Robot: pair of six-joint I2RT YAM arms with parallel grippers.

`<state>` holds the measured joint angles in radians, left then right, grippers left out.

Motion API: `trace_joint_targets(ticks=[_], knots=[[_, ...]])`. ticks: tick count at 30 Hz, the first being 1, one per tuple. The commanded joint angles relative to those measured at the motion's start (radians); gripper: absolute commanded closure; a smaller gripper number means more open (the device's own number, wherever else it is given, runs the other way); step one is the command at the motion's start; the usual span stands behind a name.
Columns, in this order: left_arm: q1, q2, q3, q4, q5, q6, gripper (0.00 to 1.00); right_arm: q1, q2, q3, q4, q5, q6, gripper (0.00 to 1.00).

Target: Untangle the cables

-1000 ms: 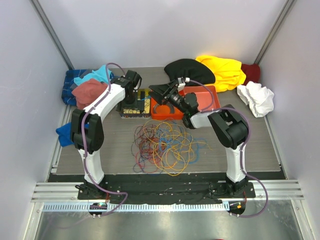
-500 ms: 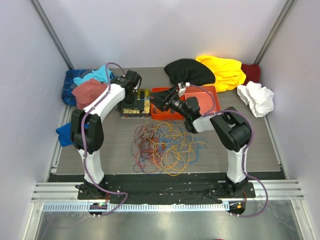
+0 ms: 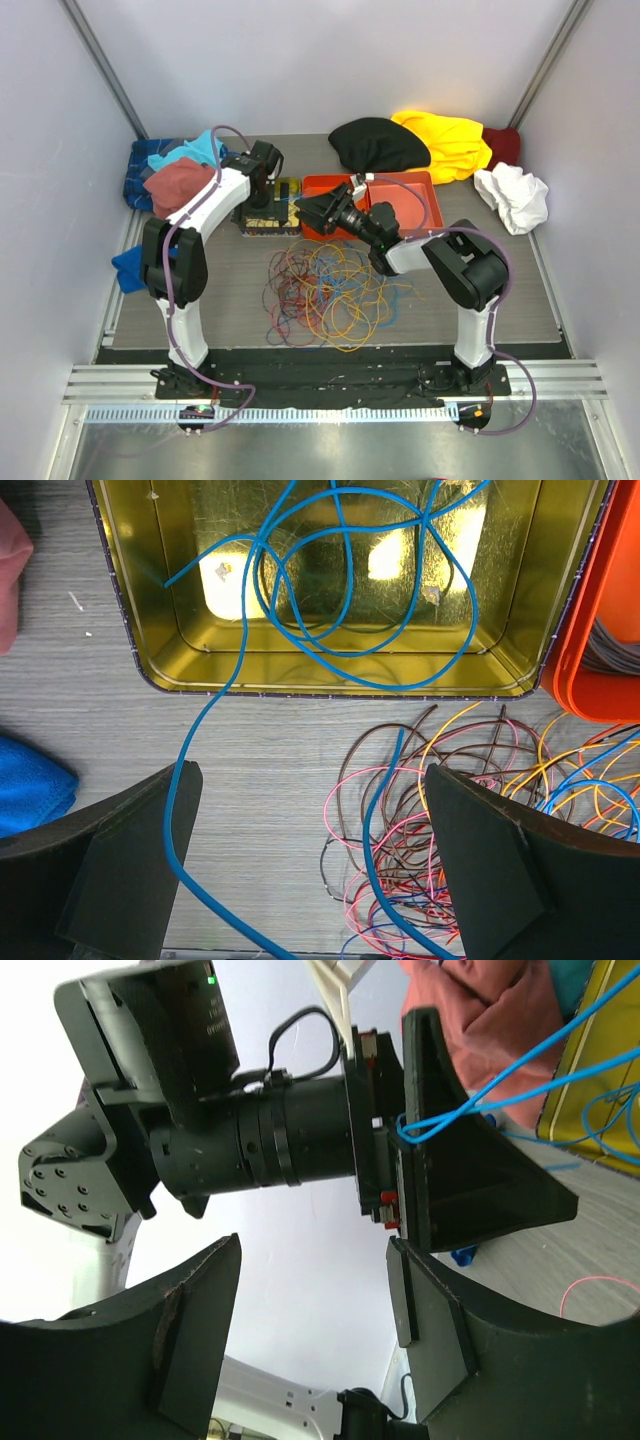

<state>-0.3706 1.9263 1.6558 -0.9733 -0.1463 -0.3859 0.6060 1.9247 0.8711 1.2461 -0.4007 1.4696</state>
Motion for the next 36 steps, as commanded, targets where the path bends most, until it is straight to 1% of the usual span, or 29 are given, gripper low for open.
trace_joint_targets(ticks=[1, 8, 15, 17, 20, 21, 23, 24, 27, 32, 36], knots=[[0.001, -0.047, -0.004, 0.025, -0.001, -0.005, 0.00, 0.012, 0.035, 0.020, 0.052, 0.003, -0.006, 0.32], [-0.013, -0.072, -0.030, 0.028, -0.004, -0.007, 0.00, 0.011, 0.140, 0.124, 0.044, 0.028, 0.020, 0.32], [-0.017, -0.093, -0.057, 0.033, -0.004, -0.005, 0.00, -0.011, 0.174, 0.198, 0.010, 0.049, 0.014, 0.32], [-0.019, -0.095, -0.062, 0.036, -0.006, -0.005, 0.00, -0.018, 0.175, 0.212, 0.000, 0.049, 0.012, 0.34], [-0.021, -0.093, -0.065, 0.036, -0.003, -0.007, 0.00, -0.022, 0.175, 0.229, -0.017, 0.048, 0.001, 0.44], [-0.022, -0.092, -0.064, 0.039, -0.004, -0.007, 0.00, -0.023, 0.178, 0.232, -0.020, 0.045, 0.001, 0.53], [-0.024, -0.089, -0.062, 0.039, -0.004, -0.008, 0.00, -0.023, 0.183, 0.235, -0.017, 0.042, 0.004, 0.64], [-0.024, -0.090, -0.060, 0.039, -0.003, -0.008, 0.00, -0.023, 0.188, 0.235, -0.016, 0.040, 0.006, 0.72], [-0.027, -0.090, -0.060, 0.041, -0.004, -0.010, 0.00, -0.023, 0.189, 0.229, -0.013, 0.040, 0.008, 0.83], [-0.030, -0.096, -0.065, 0.039, -0.007, -0.011, 0.00, -0.028, 0.189, 0.232, -0.025, 0.039, -0.005, 0.89], [-0.036, -0.118, -0.089, 0.041, -0.006, -0.010, 0.00, -0.035, 0.177, 0.249, -0.054, 0.030, -0.028, 0.99]])
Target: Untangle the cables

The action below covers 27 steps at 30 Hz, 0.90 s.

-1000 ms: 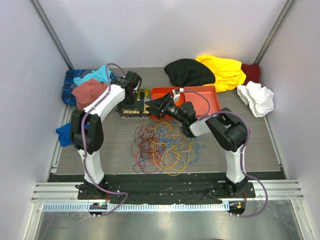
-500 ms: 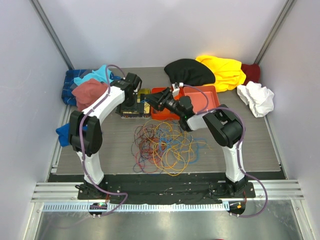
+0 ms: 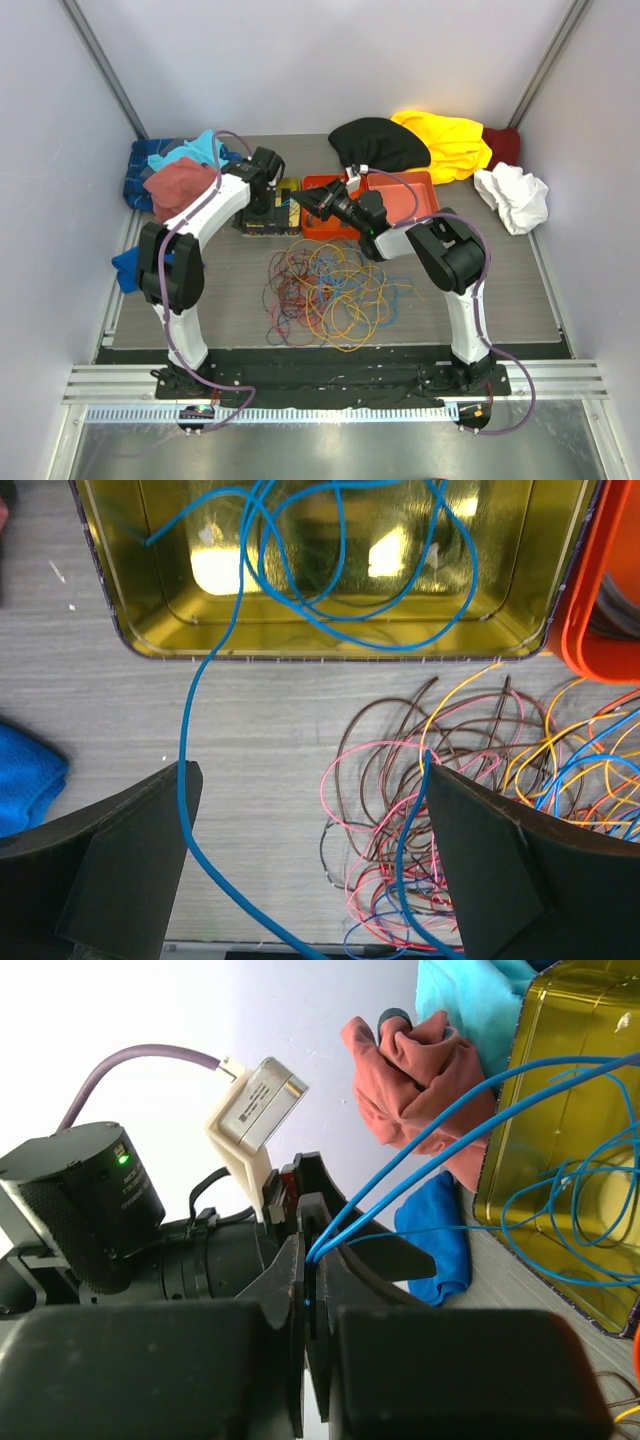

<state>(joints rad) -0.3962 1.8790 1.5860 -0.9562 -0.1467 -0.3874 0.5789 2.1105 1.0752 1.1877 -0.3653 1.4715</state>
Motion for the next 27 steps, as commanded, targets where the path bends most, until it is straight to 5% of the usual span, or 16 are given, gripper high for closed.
trace_joint_targets(ticks=[1, 17, 27], knots=[[-0.013, -0.075, -0.026, 0.025, -0.004, -0.008, 0.00, -0.007, -0.015, 0.051, -0.020, -0.009, -0.040, 0.99], [-0.046, -0.161, -0.166, 0.065, -0.010, -0.027, 0.00, -0.039, 0.002, 0.301, -0.309, -0.058, -0.194, 0.99], [-0.052, -0.343, -0.267, 0.071, -0.027, -0.044, 0.00, -0.053, 0.097, 0.528, -0.661, -0.092, -0.387, 0.99]])
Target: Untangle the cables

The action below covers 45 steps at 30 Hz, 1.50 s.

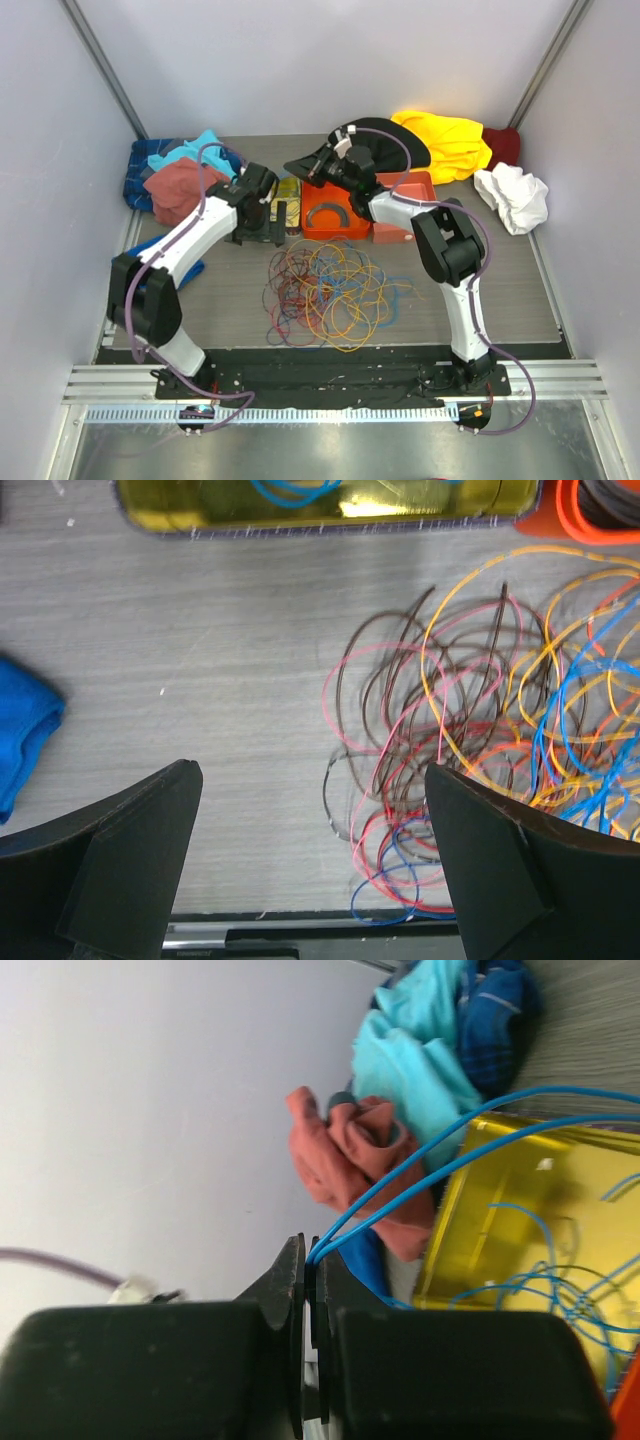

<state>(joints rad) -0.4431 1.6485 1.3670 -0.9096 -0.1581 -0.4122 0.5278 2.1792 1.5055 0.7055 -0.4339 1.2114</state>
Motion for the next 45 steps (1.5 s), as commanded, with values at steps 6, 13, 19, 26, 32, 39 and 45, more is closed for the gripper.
trace_joint_targets(ticks=[6, 13, 19, 26, 32, 39, 45], knots=[[-0.005, -0.280, -0.178, 0.073, -0.069, -0.063, 0.00, 0.006, 0.059, 0.185, -0.375, 0.012, -0.269, 0.99], [-0.005, -0.458, -0.276, 0.172, -0.092, -0.146, 0.00, 0.050, 0.103, 0.343, -0.619, 0.055, -0.426, 0.99], [-0.005, -0.495, -0.295, 0.195, -0.084, -0.166, 0.00, 0.116, 0.125, 0.449, -0.808, 0.121, -0.533, 0.99], [-0.005, -0.530, -0.325, 0.224, -0.087, -0.180, 0.00, 0.176, 0.163, 0.533, -0.986, 0.318, -0.677, 0.99], [-0.003, -0.579, -0.338, 0.229, -0.121, -0.177, 0.00, 0.201, 0.280, 0.712, -1.135, 0.429, -0.770, 0.99], [-0.003, -0.609, -0.352, 0.239, -0.133, -0.175, 0.00, 0.231, 0.291, 0.743, -1.166, 0.498, -0.791, 0.69], [-0.002, -0.608, -0.355, 0.252, -0.120, -0.183, 0.00, 0.247, 0.208, 0.713, -1.181, 0.547, -0.820, 0.48]])
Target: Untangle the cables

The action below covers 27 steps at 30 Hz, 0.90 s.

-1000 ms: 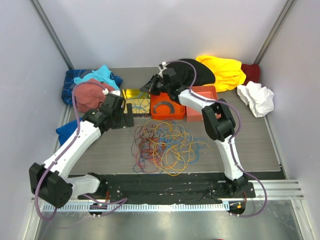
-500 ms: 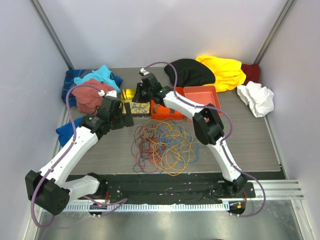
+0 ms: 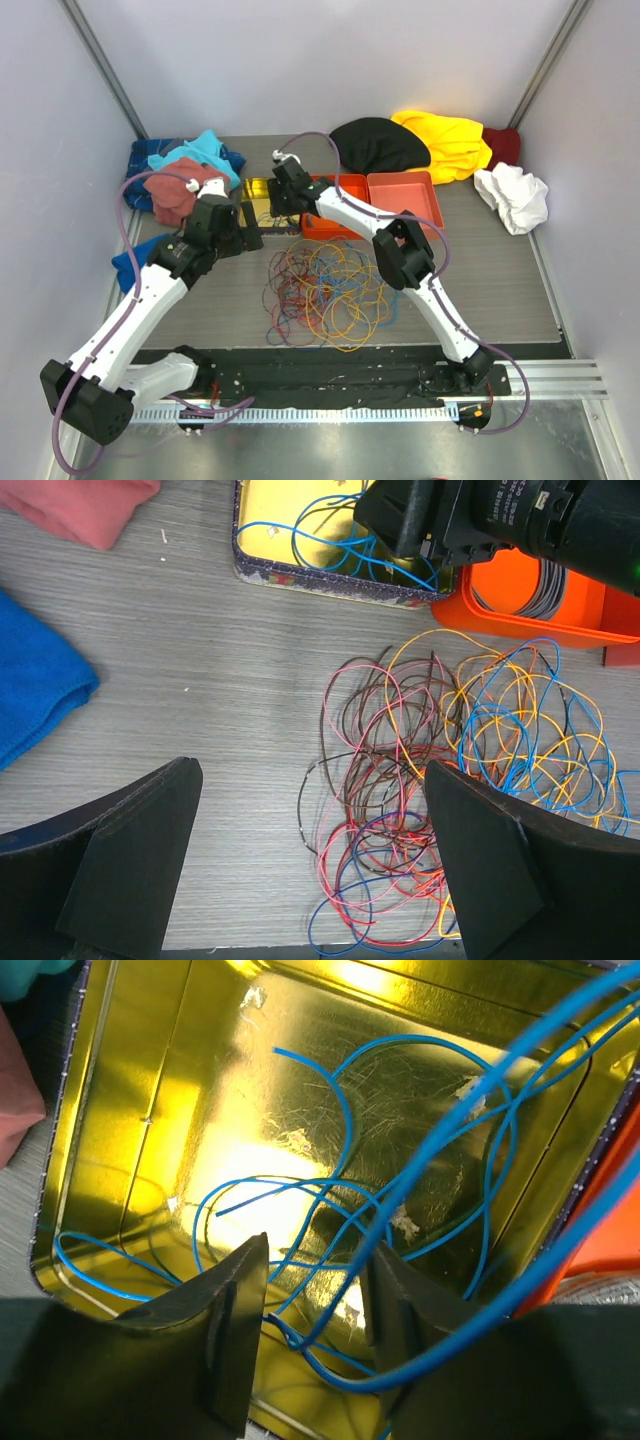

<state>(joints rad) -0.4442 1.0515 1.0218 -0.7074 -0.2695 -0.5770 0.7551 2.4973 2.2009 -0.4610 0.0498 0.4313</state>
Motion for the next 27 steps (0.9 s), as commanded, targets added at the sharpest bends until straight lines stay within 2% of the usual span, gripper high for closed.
trace_joint_targets(ticks=[1, 11, 22, 25, 27], knots=[[-0.002, -0.013, -0.012, 0.052, -0.008, -0.018, 0.00, 0.024, -0.133, 0.011, -0.016, 0.071, -0.042, 0.47], [-0.002, -0.005, -0.014, 0.075, -0.004, -0.027, 0.00, 0.038, -0.251, -0.021, -0.088, 0.125, -0.069, 0.47], [-0.002, 0.001, -0.014, 0.088, 0.007, -0.037, 0.00, 0.049, -0.256, 0.039, -0.205, 0.150, -0.103, 0.47], [-0.001, -0.007, -0.017, 0.094, 0.007, -0.037, 0.00, 0.050, -0.322, -0.015, -0.191, 0.171, -0.083, 0.48], [-0.001, -0.005, -0.020, 0.098, 0.006, -0.037, 0.00, 0.053, -0.395, -0.149, -0.095, 0.188, -0.062, 0.49]])
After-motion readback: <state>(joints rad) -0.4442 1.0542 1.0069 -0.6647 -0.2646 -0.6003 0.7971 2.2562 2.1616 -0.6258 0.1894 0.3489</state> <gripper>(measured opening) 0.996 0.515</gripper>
